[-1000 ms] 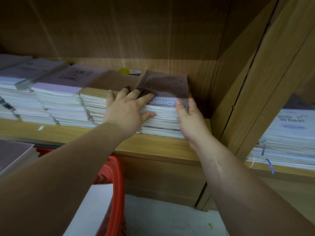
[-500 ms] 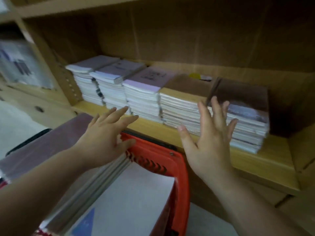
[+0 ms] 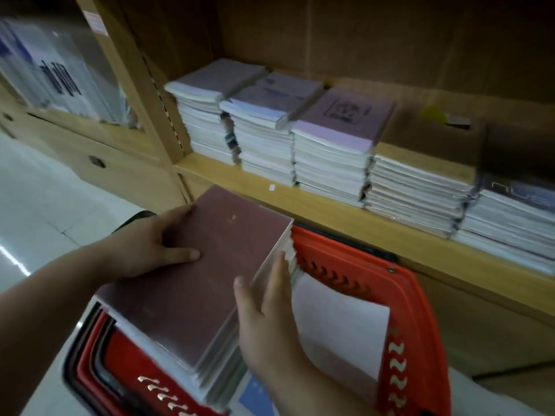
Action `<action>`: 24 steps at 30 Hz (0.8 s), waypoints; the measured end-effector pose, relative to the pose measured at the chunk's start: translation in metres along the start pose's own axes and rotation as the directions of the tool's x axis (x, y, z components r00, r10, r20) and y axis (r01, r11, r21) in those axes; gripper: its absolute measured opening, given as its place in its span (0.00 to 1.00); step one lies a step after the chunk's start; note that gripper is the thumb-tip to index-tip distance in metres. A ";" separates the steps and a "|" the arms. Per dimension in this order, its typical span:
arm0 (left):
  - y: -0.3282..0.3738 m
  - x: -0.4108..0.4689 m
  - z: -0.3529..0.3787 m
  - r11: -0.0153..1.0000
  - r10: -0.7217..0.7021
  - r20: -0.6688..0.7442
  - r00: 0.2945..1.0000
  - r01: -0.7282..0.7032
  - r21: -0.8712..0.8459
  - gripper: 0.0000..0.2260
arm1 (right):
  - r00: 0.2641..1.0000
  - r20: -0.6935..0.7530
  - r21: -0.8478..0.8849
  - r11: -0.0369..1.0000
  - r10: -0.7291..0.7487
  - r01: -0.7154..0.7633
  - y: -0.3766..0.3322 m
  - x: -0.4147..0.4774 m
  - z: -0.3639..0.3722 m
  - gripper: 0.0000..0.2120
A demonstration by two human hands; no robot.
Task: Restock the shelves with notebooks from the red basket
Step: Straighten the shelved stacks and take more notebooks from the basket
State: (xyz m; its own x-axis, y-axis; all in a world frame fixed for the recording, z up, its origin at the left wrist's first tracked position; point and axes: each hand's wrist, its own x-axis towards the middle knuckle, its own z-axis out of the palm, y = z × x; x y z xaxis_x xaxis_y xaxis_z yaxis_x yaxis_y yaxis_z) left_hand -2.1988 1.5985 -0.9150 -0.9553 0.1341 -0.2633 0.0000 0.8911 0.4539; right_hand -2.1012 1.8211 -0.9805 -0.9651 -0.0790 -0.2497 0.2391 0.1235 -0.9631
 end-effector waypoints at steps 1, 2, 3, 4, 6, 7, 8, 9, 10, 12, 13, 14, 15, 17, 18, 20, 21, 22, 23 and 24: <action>-0.004 0.002 -0.003 0.999 0.000 0.025 1.000 0.001 -0.047 0.43 | 1.000 -0.022 0.027 1.000 0.016 -0.016 -0.001 -0.001 0.012 0.40; -0.009 0.003 -0.006 0.993 -0.005 0.059 0.998 0.012 -0.116 0.44 | 0.998 -0.057 0.050 0.998 0.030 -0.027 -0.002 -0.001 0.023 0.40; -0.013 0.004 -0.008 0.982 -0.014 0.100 0.995 0.033 -0.186 0.45 | 0.994 -0.103 0.066 0.997 0.046 -0.039 -0.004 0.000 0.033 0.40; -0.015 0.005 -0.008 0.969 -0.021 0.141 0.990 0.055 -0.242 0.47 | 0.986 -0.152 0.076 0.996 0.067 -0.056 -0.006 0.001 0.040 0.39; -0.020 0.006 -0.006 0.952 -0.019 0.194 0.981 0.077 -0.297 0.49 | 0.964 -0.246 0.089 0.993 0.103 -0.083 -0.010 0.004 0.052 0.37; -0.021 0.006 -0.005 0.947 -0.007 0.204 0.979 0.072 -0.313 0.50 | 0.952 -0.282 0.104 0.990 0.119 -0.093 -0.012 0.004 0.055 0.36; -0.021 0.007 -0.004 0.943 0.005 0.208 0.978 0.065 -0.328 0.50 | 0.943 -0.305 0.131 0.986 0.136 -0.100 -0.014 0.004 0.058 0.35; -0.020 0.009 -0.004 0.941 0.017 0.209 0.978 0.055 -0.335 0.50 | 0.935 -0.315 0.160 0.980 0.162 -0.116 -0.016 0.004 0.059 0.34; -0.020 0.009 -0.003 0.937 0.031 0.207 0.978 0.043 -0.346 0.50 | 0.931 -0.312 0.190 0.972 0.191 -0.136 -0.017 0.003 0.059 0.33; -0.018 0.009 -0.003 0.924 0.050 0.204 0.978 0.032 -0.381 0.50 | 0.928 -0.288 0.247 0.954 0.237 -0.167 -0.020 0.000 0.056 0.32; -0.018 0.008 -0.003 0.915 0.055 0.206 0.977 0.033 -0.401 0.50 | 0.926 -0.280 0.271 0.946 0.254 -0.177 -0.022 -0.002 0.055 0.32; -0.017 0.005 -0.002 0.906 0.063 0.205 0.977 0.031 -0.423 0.49 | 0.924 -0.278 0.289 0.940 0.262 -0.179 -0.025 -0.004 0.053 0.31; -0.016 0.002 -0.002 0.898 0.067 0.199 0.978 0.028 -0.439 0.49 | 0.924 -0.274 0.304 0.936 0.267 -0.180 -0.028 -0.006 0.051 0.31; -0.013 -0.006 0.000 0.885 0.068 0.171 0.983 0.019 -0.465 0.47 | 0.924 -0.258 0.321 0.927 0.284 -0.195 -0.033 -0.009 0.048 0.31; -0.011 -0.011 0.001 0.882 0.066 0.168 0.984 0.021 -0.470 0.47 | 0.921 -0.250 0.328 0.921 0.299 -0.210 -0.034 -0.011 0.045 0.31; -0.007 -0.021 0.004 0.880 0.068 0.179 0.981 0.025 -0.474 0.46 | 0.915 -0.240 0.337 0.912 0.325 -0.236 -0.036 -0.015 0.039 0.31; -0.006 -0.026 0.006 0.880 0.070 0.183 0.981 0.026 -0.475 0.46 | 0.913 -0.236 0.335 0.909 0.334 -0.246 -0.035 -0.017 0.036 0.30; -0.005 -0.031 0.009 0.883 0.072 0.180 0.981 0.021 -0.468 0.46 | 0.913 -0.229 0.332 0.909 0.338 -0.253 -0.035 -0.020 0.033 0.30; -0.005 -0.035 0.011 0.894 0.068 0.180 0.981 0.020 -0.448 0.46 | 0.913 -0.224 0.330 0.908 0.342 -0.259 -0.034 -0.022 0.030 0.29; -0.005 -0.040 0.013 0.906 0.066 0.174 0.982 0.015 -0.424 0.46 | 0.913 -0.222 0.328 0.908 0.341 -0.260 -0.032 -0.025 0.029 0.29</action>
State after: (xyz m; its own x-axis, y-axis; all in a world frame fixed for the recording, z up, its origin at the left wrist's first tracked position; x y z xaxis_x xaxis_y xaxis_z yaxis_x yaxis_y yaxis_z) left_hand -2.1566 1.5949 -0.9180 -0.8871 0.2659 -0.3773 -0.1392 0.6252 0.7679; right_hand -2.0817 1.7908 -0.9462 -0.8238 0.1895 -0.5343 0.5027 -0.1914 -0.8430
